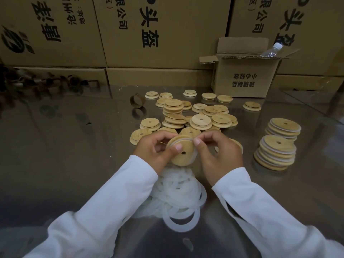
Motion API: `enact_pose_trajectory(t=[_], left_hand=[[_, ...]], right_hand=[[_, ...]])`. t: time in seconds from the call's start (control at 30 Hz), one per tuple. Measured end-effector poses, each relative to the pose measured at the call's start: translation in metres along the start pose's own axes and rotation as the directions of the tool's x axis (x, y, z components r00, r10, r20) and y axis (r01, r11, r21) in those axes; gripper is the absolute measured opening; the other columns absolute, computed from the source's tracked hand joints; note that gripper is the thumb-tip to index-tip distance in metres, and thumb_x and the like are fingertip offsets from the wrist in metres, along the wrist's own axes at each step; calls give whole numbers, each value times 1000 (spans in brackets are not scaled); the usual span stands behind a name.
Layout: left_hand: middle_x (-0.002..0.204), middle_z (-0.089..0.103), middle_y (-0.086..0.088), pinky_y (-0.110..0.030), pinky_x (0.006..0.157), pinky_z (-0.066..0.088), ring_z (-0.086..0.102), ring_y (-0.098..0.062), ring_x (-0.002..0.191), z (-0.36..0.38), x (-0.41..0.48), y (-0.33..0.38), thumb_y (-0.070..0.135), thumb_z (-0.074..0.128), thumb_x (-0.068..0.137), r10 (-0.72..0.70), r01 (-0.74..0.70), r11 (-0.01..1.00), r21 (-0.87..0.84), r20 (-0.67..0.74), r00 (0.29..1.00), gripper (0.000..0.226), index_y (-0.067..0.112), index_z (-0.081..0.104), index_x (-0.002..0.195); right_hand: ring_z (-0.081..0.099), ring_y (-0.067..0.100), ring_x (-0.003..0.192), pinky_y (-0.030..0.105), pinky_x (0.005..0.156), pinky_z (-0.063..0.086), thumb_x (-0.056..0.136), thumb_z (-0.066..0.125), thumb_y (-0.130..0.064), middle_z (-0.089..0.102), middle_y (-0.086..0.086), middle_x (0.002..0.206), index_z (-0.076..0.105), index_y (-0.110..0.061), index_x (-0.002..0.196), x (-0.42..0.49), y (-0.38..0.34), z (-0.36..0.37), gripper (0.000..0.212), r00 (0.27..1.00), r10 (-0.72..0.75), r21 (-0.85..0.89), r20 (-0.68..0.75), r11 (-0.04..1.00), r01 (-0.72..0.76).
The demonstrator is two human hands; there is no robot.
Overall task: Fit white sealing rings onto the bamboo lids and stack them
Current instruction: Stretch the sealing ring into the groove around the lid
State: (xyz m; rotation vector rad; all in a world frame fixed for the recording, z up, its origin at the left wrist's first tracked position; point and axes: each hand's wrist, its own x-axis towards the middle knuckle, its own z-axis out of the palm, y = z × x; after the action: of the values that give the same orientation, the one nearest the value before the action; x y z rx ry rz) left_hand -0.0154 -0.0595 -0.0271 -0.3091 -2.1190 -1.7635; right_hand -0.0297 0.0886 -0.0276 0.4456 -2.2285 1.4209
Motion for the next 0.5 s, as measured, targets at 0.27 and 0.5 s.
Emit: enact_pose_trajectory(t=[0.27,0.5], left_hand=[[72,67,5,-15,61,51,64,-1,64,3,2,-2,0,66,77,-100,89,981,-170,-56,993,15,15,65,80],[74,67,12,-11,64,48,63,1,67,-4,3,3,-2,62,80,4,-4,995,-98,-5,1000,20,17,64,85]], right_hand=[[58,3,78,3,69,37,82,65,-21,64,-10,80,60,-22,77,-5,0,5,6,997,-29,-17,-77,999,27],[51,-3,76,0,70,32,82,66,-19,54,-10,86,59,-23,69,4,0,0,15,995,98,26,-19,995,-98]])
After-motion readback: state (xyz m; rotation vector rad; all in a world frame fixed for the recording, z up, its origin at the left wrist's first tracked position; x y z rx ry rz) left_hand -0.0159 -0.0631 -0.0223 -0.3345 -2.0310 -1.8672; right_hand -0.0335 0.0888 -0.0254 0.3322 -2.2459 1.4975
